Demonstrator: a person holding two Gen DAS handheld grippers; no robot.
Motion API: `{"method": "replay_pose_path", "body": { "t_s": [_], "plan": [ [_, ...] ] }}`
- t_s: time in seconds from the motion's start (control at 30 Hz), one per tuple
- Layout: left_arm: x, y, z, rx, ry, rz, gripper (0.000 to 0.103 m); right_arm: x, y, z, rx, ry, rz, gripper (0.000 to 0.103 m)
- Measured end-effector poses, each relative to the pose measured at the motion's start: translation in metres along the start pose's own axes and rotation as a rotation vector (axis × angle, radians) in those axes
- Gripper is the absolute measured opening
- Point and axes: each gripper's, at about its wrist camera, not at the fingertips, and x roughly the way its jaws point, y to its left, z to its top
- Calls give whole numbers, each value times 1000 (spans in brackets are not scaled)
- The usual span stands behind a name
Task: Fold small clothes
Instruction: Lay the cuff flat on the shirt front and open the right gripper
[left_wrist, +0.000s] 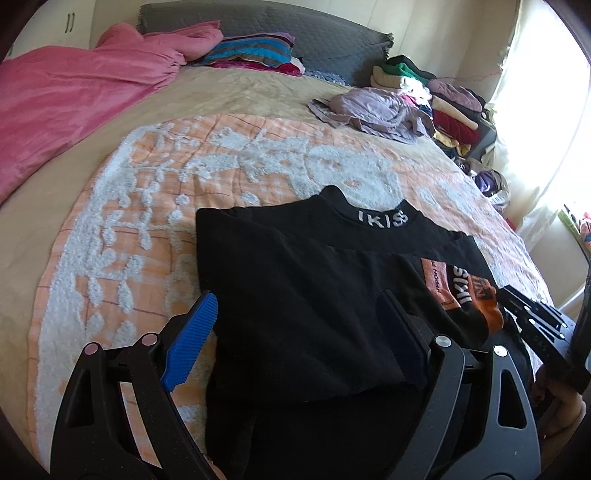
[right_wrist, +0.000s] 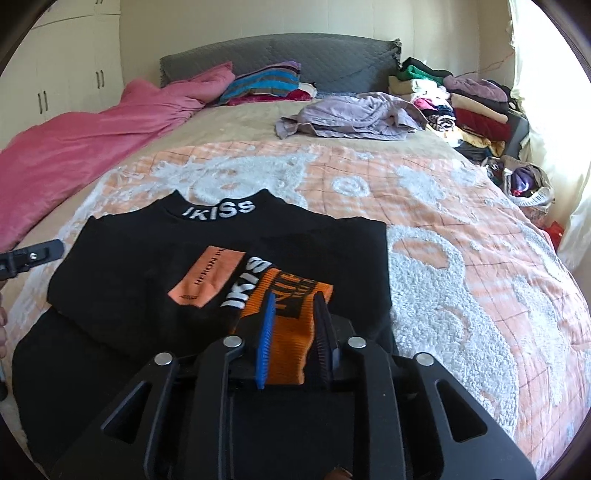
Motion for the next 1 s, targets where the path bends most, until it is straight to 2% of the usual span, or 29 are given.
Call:
{"method": "replay_pose_path", "body": {
  "t_s": [0.07,0.13,0.2,0.37,0.47,0.57,0.83,1.0],
  "plan": [
    [3,-3,-1,10,9,-1,78,-2,4,0,-10,-2,13,27],
    [6,-5,-3,14,22,-5,63,-4,9,1,-19,-2,38,33],
    [8,-7,-5,18,31,-1,55,-4,16,2,-32,2,65,36],
    [14,-14,-9,51,65,-21,36,-1,35,7,-70,19,114,37],
    [25,-18,-15,76,125,-1,35,2,47,9,-93,28,135,37],
    [37,-12,-21,51,173,-7,35,3,58,10,-113,30,152,37],
    [35,-10,-24,46,177,-18,35,11,70,16,-132,36,172,37],
    [35,-9,-24,47,179,-22,35,31,63,8,-118,111,131,37]
  ]
}}
